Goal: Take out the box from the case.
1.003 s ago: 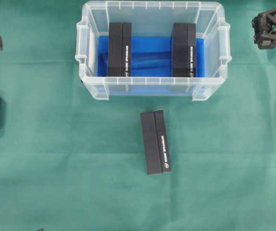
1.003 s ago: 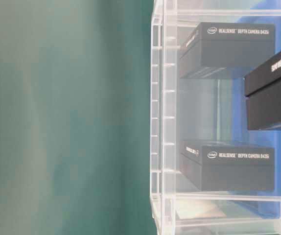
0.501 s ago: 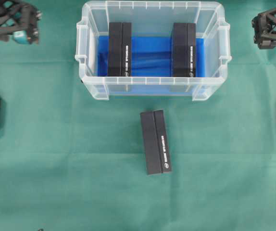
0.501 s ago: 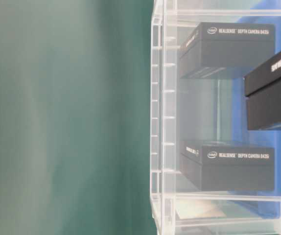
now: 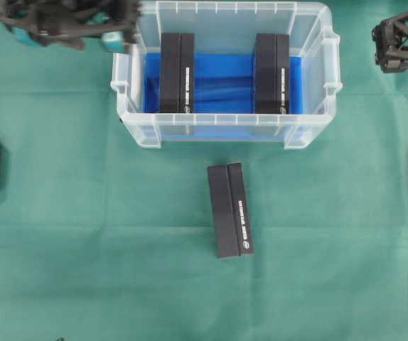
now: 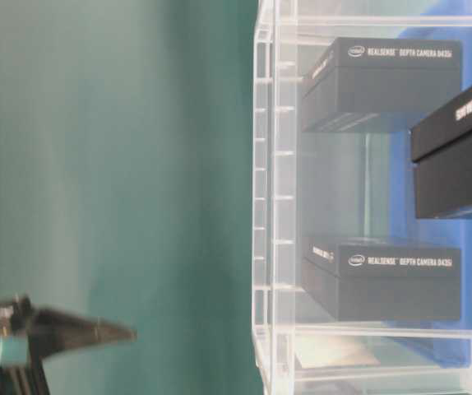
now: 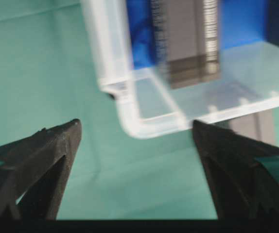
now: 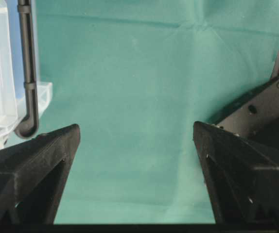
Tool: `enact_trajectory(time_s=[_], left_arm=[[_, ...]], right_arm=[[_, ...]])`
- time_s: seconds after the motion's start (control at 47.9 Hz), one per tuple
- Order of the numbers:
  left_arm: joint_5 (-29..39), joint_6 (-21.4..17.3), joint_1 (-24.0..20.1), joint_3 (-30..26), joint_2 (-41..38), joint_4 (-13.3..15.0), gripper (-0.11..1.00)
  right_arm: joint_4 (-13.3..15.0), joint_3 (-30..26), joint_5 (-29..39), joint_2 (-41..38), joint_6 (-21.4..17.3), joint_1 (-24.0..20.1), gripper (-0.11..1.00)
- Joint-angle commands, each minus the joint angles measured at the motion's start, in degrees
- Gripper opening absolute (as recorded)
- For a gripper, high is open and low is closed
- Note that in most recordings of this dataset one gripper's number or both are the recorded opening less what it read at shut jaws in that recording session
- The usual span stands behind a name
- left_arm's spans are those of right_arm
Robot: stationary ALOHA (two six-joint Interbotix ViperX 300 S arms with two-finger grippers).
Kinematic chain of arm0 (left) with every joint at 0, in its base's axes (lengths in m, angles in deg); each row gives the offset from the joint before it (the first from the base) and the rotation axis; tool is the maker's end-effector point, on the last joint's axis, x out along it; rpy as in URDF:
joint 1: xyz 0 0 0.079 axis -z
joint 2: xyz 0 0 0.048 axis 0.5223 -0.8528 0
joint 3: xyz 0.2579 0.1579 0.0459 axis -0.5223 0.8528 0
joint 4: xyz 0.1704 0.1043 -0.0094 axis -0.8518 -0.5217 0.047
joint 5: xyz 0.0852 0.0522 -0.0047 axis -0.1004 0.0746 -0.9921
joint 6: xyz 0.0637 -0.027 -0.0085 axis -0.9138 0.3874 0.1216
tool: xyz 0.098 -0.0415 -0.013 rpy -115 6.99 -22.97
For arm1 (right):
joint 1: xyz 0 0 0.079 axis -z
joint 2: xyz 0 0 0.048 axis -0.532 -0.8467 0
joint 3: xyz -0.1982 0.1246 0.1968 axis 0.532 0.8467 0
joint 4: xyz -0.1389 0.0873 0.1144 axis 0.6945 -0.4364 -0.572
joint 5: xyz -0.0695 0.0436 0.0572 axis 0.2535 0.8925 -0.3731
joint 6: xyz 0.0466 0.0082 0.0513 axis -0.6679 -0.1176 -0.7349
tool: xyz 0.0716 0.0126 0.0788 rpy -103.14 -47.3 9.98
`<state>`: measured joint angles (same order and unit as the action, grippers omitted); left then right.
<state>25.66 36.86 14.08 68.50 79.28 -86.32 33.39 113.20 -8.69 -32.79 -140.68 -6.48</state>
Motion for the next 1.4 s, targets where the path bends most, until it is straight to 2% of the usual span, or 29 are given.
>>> enact_trajectory(time_s=[0.0,0.272,0.439,0.668,1.378], left_arm=[[-0.2,0.0,0.5,-4.4,-1.6,-0.4,0.94],[0.2,0.0,1.8,-13.7,-9.4,-0.8,0.94],[1.2,0.0,2.6,-17.2,-12.6,-0.8,0.94],[3.2,0.2,2.6,-17.8,-13.3,-1.4,0.94],[2.8,1.1,2.6,-17.6,-14.1,-2.8,0.94]], right_arm=[[0.2,-0.5,-0.3,0.3,0.1,0.2,0.92],[0.1,-0.6,-0.4,0.3,0.1,0.1,0.92],[0.0,-0.5,-0.5,0.3,0.1,0.1,0.92],[0.0,-0.5,-1.4,0.3,0.1,0.1,0.92],[-0.2,-0.5,-1.5,0.3,0.1,0.1,0.92]])
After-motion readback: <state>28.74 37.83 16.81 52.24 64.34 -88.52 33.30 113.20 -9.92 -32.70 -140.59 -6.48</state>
